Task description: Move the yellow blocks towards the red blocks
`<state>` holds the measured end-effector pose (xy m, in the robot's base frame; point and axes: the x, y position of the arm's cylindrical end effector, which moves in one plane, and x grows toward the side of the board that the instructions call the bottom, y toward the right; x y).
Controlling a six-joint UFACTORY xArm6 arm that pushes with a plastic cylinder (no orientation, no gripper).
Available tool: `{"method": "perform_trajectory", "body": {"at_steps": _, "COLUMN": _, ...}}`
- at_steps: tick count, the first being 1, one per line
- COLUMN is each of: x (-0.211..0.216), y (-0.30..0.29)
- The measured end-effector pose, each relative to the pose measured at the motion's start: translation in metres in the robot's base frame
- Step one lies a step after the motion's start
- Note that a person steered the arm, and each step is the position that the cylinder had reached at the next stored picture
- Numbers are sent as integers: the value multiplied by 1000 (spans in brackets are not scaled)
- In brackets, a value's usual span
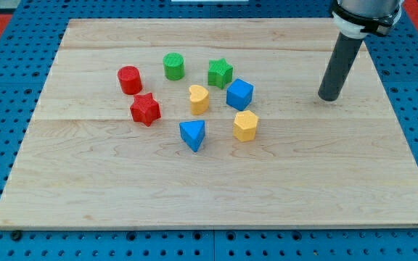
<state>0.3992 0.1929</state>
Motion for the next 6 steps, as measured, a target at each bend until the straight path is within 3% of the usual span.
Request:
{"method": "perform_trajectory", "body": {"at_steps": 5, "x": 0, "y": 0}}
{"method": "perform_trajectory", "body": {"at_steps": 6, "x": 37, "y": -20}}
